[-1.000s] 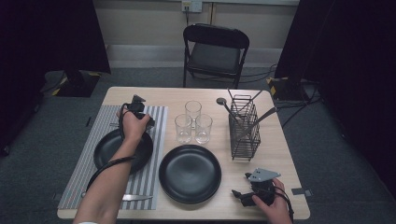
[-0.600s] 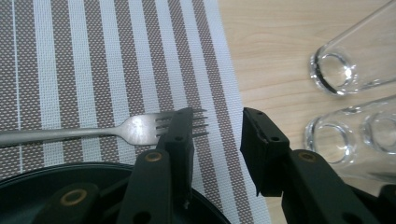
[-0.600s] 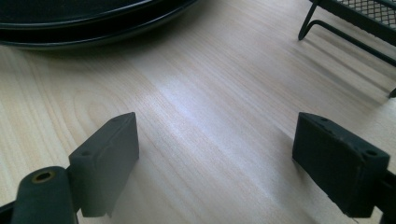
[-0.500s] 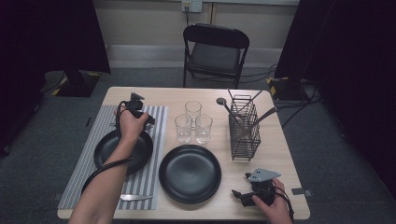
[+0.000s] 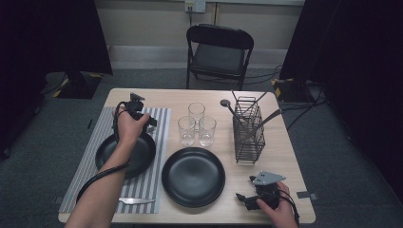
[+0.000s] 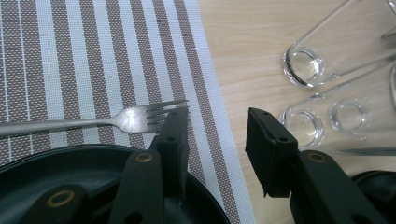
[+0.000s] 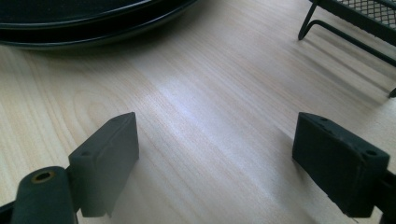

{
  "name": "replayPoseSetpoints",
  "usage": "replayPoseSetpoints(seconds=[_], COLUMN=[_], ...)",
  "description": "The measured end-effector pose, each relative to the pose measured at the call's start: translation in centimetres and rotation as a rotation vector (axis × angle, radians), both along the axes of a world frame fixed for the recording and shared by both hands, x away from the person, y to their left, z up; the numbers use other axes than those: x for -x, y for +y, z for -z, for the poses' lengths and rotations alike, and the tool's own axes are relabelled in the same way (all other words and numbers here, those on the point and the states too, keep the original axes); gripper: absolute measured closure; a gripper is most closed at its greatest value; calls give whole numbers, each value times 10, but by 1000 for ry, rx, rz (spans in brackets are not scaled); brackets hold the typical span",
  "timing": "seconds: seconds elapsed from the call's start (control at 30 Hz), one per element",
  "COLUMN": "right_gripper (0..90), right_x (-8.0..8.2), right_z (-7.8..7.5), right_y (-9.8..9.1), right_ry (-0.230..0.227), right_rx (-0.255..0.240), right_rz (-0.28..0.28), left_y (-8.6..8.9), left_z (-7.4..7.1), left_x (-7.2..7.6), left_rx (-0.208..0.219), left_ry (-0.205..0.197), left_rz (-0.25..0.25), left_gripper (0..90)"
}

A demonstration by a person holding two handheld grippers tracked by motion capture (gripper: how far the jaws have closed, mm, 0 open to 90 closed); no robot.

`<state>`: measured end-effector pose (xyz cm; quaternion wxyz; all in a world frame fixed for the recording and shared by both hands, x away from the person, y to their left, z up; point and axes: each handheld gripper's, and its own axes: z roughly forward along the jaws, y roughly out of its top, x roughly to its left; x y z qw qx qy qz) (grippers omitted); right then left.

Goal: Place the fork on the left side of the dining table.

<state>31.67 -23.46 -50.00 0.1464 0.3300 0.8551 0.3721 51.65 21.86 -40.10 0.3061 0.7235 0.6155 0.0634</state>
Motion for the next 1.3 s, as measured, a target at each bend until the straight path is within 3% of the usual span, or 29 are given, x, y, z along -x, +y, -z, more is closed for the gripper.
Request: replayPoseSetpoints(seconds=[0.6, 0.83, 1.3], right_gripper=[137, 137, 137], right_x=[0, 0, 0], right_z=[0, 0, 0], right_y=[0, 0, 0], right_ry=[1, 2, 0], right_rx=[0, 0, 0], right_rz=[0, 0, -2], left_y=[-3, -5, -16], left_z=[-13, -15, -25], left_x=[12, 14, 18], left_rx=[24, 41, 53], left_ry=[4, 16, 3], left_rz=[17, 41, 102], left_gripper=[468, 411, 298])
